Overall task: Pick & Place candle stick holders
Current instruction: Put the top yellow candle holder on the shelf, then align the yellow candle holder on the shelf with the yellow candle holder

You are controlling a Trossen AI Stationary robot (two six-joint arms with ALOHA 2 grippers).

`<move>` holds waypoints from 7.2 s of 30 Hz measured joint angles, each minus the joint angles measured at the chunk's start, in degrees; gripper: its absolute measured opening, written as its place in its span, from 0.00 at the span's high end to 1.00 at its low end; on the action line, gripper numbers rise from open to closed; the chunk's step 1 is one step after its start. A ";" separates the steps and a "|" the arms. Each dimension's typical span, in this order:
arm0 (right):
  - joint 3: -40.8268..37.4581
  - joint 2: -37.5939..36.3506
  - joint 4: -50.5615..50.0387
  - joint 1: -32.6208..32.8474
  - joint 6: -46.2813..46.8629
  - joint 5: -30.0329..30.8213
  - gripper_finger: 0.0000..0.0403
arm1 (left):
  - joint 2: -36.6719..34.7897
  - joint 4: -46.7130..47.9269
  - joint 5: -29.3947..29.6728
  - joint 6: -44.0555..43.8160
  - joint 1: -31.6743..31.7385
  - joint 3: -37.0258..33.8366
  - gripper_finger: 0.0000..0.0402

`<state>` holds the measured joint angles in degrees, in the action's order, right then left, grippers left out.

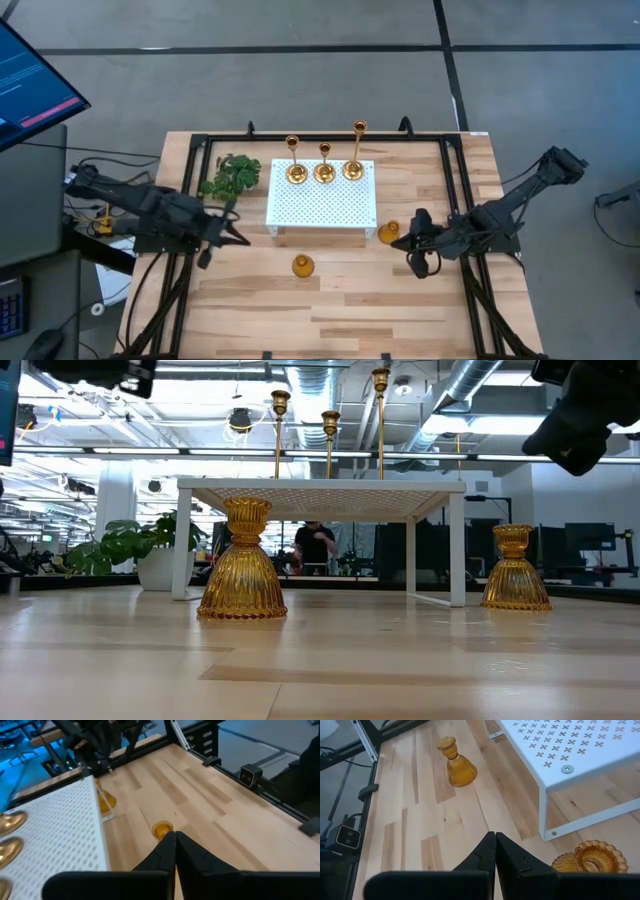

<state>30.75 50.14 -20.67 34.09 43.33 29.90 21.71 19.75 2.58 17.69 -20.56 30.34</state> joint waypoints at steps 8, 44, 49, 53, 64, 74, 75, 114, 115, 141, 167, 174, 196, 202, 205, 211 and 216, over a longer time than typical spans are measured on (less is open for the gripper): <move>0.01 -0.75 -0.32 -0.39 -0.24 0.01 1.00 | -14.80 -4.12 -0.51 -2.24 -0.02 -7.98 0.98; 12.39 17.08 -18.05 -8.79 -16.04 -7.58 0.98 | -2.84 -12.39 5.97 -9.00 0.00 -12.37 0.98; 12.47 20.82 -18.30 -10.22 -16.80 -7.52 0.86 | -2.79 -12.37 5.96 -9.00 0.00 -12.34 0.98; 12.47 23.73 -18.36 -11.42 -16.93 -7.40 0.76 | -2.81 -12.37 5.96 -9.00 0.00 -12.34 0.98; 12.47 23.45 -17.92 -11.63 -16.92 -7.79 0.67 | -2.81 -12.32 5.96 -9.02 0.00 -12.34 0.98; 12.47 18.26 -18.65 -12.02 -16.92 -7.69 0.71 | -2.79 -12.30 5.96 -9.02 0.00 -12.34 0.98; 12.47 18.10 -19.18 -12.22 -16.90 -7.65 0.71 | -2.79 -12.28 5.96 -9.00 0.00 -12.34 0.98; 26.04 22.00 -43.90 -17.97 -13.67 -9.71 0.97 | 2.82 -12.43 5.94 -11.12 0.00 -12.34 0.98; 28.00 21.93 -45.26 -18.14 -14.14 -9.46 0.97 | 2.80 -12.46 5.93 -11.12 0.00 -12.34 0.98; 69.97 45.60 -50.82 -29.56 -48.52 -10.38 0.97 | 2.78 -12.32 5.93 -11.12 0.00 -12.34 0.98; 79.14 56.99 -52.80 -32.76 -55.49 -12.88 0.97 | 2.78 -12.74 5.93 -11.12 0.00 -12.34 0.98; 79.14 56.99 -52.68 -32.76 -55.36 -13.23 0.95 | 2.78 -12.74 5.93 -11.12 0.00 -12.34 0.98; 87.88 57.03 -57.51 -30.36 -55.76 -13.39 0.75 | 2.78 -12.76 5.93 -11.16 0.00 -12.34 0.98; 94.84 56.94 -66.02 -27.35 -48.99 -13.43 0.77 | 2.78 -12.74 5.93 -11.16 0.00 -12.34 0.98; 95.42 56.57 -69.67 -25.05 -44.26 -13.37 0.83 | 2.78 -12.74 5.91 -11.16 0.00 -12.34 0.98; 92.26 53.35 -69.03 -17.72 -44.45 -13.64 0.98 | 2.78 -12.78 5.89 -11.16 0.00 -12.34 0.98; 86.10 48.95 -64.11 -11.83 -41.92 -10.36 0.99 | 2.83 -13.08 1.90 -11.16 -0.01 -12.34 0.98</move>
<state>116.85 99.10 -84.78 22.25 1.41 19.55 24.53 6.67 4.48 6.52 -20.56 18.00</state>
